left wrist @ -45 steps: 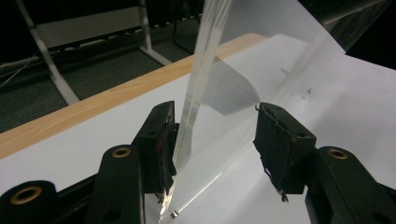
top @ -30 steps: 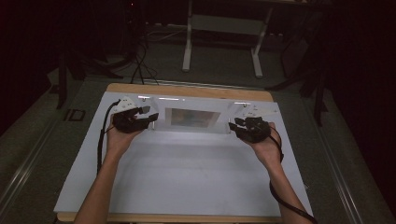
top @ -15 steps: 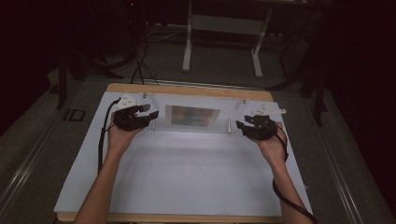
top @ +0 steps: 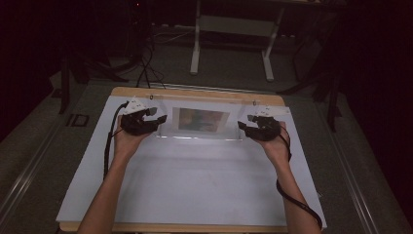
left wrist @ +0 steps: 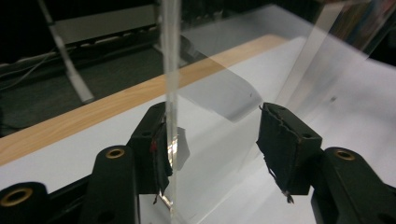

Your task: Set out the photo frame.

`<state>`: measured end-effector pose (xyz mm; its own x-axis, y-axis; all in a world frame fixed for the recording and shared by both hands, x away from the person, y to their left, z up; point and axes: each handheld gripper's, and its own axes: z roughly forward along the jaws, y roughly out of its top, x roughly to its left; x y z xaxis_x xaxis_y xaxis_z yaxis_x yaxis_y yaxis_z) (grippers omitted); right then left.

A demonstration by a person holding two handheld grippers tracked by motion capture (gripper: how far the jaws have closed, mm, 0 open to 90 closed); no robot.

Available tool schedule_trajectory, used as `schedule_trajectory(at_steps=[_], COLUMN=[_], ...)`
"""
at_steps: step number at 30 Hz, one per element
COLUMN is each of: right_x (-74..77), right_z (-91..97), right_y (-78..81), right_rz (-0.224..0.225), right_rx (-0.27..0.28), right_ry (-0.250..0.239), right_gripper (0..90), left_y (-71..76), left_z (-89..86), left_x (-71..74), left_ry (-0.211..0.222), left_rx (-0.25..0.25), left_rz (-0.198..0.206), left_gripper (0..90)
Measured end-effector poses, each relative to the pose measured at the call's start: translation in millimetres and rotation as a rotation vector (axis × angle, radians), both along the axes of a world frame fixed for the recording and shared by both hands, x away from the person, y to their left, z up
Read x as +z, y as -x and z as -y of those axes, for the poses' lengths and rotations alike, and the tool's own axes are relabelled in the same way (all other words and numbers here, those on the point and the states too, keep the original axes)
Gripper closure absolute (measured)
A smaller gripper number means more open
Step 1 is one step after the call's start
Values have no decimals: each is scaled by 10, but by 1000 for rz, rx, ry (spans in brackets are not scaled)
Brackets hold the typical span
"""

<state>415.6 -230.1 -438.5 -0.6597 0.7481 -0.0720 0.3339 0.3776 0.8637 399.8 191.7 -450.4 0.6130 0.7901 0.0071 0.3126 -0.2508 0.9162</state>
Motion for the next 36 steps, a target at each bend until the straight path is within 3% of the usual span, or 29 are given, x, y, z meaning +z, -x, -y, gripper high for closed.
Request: schedule_trajectory(at_steps=[13, 16, 27, 36], right_x=[-70, -74, -48, 51], right_z=[-36, -31, -50, -40], right_y=[-68, -74, -53, 2], right_rz=[33, 32, 35, 2], right_rx=[-59, -62, -73, -72], right_ry=[-83, -101, -97, -97], right_gripper=[459, 459, 460, 460], left_y=[-66, -83, -96, -43], left_z=[34, 20, 25, 32], left_x=[-37, -42, 10, 95], left_ry=[27, 62, 45, 55], left_rx=[51, 52, 56, 51], left_rz=[24, 16, -13, -54], left_gripper=[442, 440, 439, 441])
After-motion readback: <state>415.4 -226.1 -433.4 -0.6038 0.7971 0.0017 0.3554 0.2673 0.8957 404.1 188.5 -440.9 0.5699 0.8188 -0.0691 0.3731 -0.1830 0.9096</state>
